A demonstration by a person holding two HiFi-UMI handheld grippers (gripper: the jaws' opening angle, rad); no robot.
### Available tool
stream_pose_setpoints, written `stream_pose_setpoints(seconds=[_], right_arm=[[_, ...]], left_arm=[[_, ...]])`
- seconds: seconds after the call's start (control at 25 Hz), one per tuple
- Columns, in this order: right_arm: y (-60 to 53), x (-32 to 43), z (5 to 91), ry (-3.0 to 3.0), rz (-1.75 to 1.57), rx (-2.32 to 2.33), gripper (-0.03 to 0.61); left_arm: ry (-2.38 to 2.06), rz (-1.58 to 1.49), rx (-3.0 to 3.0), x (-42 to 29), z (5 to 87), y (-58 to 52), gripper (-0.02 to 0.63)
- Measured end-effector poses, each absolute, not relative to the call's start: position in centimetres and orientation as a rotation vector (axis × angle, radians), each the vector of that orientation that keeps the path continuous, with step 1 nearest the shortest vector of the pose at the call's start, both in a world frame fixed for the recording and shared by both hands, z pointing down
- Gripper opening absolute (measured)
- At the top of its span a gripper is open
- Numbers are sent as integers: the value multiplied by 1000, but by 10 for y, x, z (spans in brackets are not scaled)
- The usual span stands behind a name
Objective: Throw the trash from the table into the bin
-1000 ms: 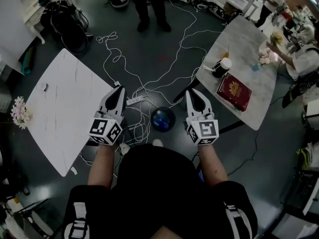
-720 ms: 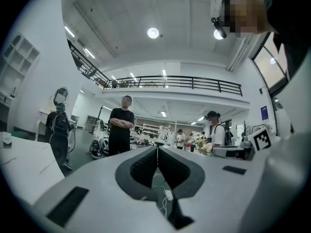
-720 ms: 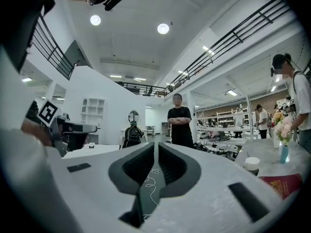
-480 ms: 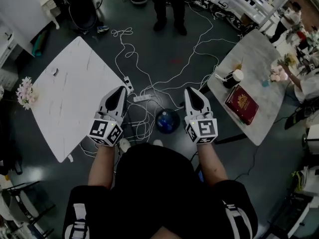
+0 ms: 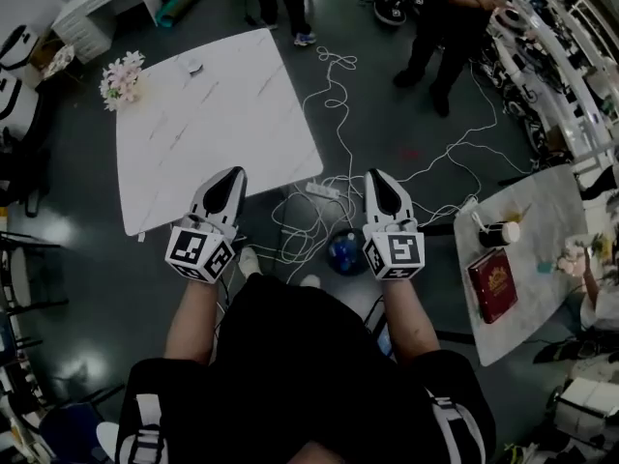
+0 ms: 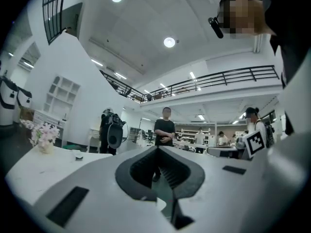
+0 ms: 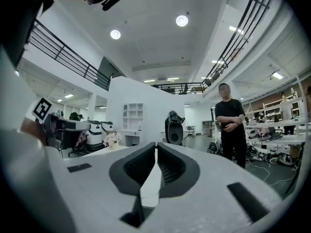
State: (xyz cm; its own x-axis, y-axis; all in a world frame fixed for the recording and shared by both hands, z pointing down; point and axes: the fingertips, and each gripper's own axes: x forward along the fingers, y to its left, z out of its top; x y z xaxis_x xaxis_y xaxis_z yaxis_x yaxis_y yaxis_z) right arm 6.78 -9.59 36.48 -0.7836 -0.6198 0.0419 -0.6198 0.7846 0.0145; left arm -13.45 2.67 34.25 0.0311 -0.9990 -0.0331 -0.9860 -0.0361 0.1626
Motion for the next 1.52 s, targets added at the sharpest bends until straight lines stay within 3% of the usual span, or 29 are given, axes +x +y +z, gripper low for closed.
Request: stream_pose_setpoints(seconds=[1.0, 1.52], right_arm=[[-21, -248, 371, -3010, -72, 623, 12], [17, -345, 375, -2985, -141, 463, 12]], left_arm=[[-2278, -274, 2074, -382, 341, 130, 15], [-2382, -270, 1991, -449, 346, 163, 15]])
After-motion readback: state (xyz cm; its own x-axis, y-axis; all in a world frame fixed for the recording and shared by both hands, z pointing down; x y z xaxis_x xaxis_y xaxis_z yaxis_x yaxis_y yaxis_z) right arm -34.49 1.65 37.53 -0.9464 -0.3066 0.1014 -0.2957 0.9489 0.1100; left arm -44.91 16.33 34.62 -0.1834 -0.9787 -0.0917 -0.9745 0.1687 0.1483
